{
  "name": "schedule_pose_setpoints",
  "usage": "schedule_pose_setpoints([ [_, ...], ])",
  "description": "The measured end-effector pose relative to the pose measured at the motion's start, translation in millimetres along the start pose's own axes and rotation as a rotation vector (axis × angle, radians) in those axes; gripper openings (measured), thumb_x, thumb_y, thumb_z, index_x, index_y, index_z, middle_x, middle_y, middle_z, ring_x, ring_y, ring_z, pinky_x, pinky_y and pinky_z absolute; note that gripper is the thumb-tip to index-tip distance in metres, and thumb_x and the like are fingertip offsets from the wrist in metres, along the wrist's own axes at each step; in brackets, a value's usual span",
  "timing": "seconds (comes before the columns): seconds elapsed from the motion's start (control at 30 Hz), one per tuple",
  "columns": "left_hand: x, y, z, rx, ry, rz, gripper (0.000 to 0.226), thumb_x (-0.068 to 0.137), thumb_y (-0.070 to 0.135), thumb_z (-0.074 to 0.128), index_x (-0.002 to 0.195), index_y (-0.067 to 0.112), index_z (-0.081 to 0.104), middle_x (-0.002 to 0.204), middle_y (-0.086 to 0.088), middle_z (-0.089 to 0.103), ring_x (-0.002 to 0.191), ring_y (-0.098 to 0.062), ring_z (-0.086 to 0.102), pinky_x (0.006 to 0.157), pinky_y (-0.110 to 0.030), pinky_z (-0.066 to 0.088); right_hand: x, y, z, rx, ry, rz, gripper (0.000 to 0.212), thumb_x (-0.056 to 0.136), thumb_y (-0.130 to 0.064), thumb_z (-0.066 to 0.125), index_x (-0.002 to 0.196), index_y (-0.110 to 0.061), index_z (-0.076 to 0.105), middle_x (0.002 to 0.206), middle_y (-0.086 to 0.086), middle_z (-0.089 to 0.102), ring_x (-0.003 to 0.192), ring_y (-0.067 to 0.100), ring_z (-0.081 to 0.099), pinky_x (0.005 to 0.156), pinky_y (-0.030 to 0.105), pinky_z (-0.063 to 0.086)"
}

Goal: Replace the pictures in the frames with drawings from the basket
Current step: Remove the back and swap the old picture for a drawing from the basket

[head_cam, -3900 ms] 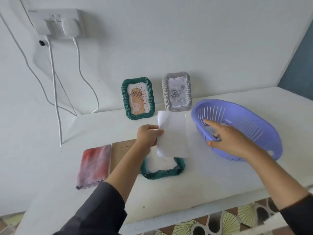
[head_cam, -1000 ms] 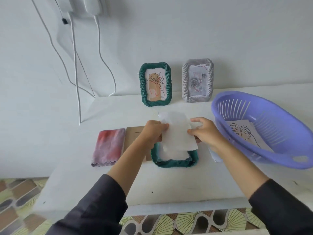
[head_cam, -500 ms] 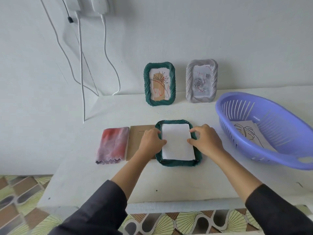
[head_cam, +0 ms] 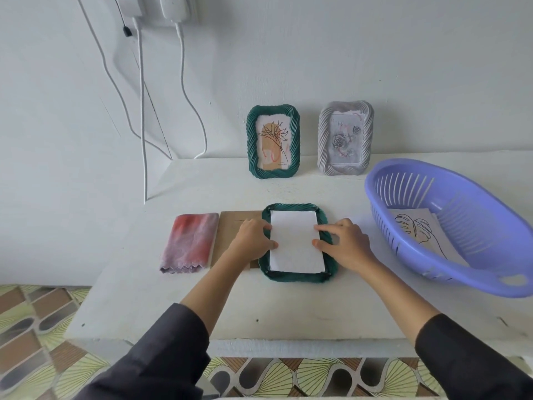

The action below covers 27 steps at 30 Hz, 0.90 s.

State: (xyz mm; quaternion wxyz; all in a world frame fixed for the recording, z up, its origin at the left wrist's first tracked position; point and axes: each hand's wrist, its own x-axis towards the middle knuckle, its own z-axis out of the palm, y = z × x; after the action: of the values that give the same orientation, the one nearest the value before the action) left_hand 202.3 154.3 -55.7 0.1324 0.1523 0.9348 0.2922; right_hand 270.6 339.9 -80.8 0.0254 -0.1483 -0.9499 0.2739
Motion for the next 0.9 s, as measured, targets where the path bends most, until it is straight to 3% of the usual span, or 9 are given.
schedule_pose_setpoints([
  [0.07, 2, -1, -5, -0.022, 0.072, -0.039, 0.019, 0.085, 0.014, 0.061, 0.103, 0.011, 0.064, 0.098, -0.011, 0.058, 0.097, -0.026, 0.053, 0.082, -0.03, 0.042, 1, 1, 0, 0.004, 0.0, -0.004, 0.039, 0.083, -0.045, 0.06, 0.122, -0.037, 0.057, 0.112, 0.0, 0.046, 0.116, 0.02, 0.046, 0.093, 0.034, 0.033],
  [0.13, 6, -7, -12, 0.022, 0.194, -0.12, 0.012, 0.086, 0.014, 0.054, 0.098, 0.013, 0.057, 0.1, -0.01, 0.057, 0.098, -0.026, 0.05, 0.086, -0.032, 0.041, 1, 2, -1, 0.009, -0.006, -0.003, 0.039, 0.084, -0.047, 0.059, 0.122, -0.039, 0.056, 0.119, 0.002, 0.047, 0.118, 0.02, 0.046, 0.095, 0.034, 0.032],
  [0.17, 8, -12, -15, 0.064, 0.217, -0.17, 0.016, 0.088, 0.016, 0.052, 0.103, 0.012, 0.053, 0.111, -0.012, 0.057, 0.107, -0.028, 0.048, 0.092, -0.034, 0.038, 2, 2, -1, 0.011, -0.012, -0.002, 0.04, 0.084, -0.047, 0.058, 0.123, -0.039, 0.055, 0.121, 0.002, 0.047, 0.119, 0.02, 0.045, 0.096, 0.035, 0.031],
  [0.27, 11, -24, -19, 0.148, 0.103, -0.352, 0.058, 0.089, 0.021, 0.055, 0.138, 0.003, 0.032, 0.141, -0.019, 0.037, 0.129, -0.035, 0.035, 0.103, -0.04, 0.035, 1, 4, -2, -0.001, -0.037, 0.0, 0.042, 0.083, -0.047, 0.059, 0.124, -0.04, 0.053, 0.124, 0.001, 0.045, 0.122, 0.019, 0.042, 0.099, 0.035, 0.028],
  [0.4, 7, -21, -14, 0.256, 0.033, -0.381, 0.078, 0.092, 0.032, 0.054, 0.145, -0.003, 0.008, 0.15, -0.024, 0.017, 0.138, -0.037, 0.021, 0.112, -0.038, 0.026, 0, 5, -2, 0.002, -0.054, -0.007, 0.043, 0.082, -0.045, 0.061, 0.124, -0.04, 0.053, 0.123, 0.001, 0.044, 0.123, 0.018, 0.04, 0.098, 0.034, 0.026],
  [0.57, 10, -19, -8, 0.253, 0.025, -0.44, 0.074, 0.092, 0.026, 0.053, 0.145, 0.005, 0.006, 0.141, -0.023, 0.028, 0.129, -0.035, 0.03, 0.1, -0.039, 0.039, 1, 5, -3, -0.013, -0.06, -0.011, 0.042, 0.083, -0.046, 0.06, 0.124, -0.041, 0.053, 0.125, 0.001, 0.043, 0.124, 0.018, 0.039, 0.098, 0.035, 0.026],
  [0.9, 13, -14, -19, 0.163, 0.088, -0.486, 0.063, 0.089, 0.016, 0.059, 0.136, 0.009, 0.017, 0.135, -0.023, 0.034, 0.125, -0.036, 0.035, 0.093, -0.041, 0.042, -1, 4, -3, 0.0, -0.065, -0.011, 0.042, 0.083, -0.046, 0.059, 0.125, -0.041, 0.052, 0.127, 0.001, 0.041, 0.126, 0.018, 0.036, 0.1, 0.035, 0.023],
])
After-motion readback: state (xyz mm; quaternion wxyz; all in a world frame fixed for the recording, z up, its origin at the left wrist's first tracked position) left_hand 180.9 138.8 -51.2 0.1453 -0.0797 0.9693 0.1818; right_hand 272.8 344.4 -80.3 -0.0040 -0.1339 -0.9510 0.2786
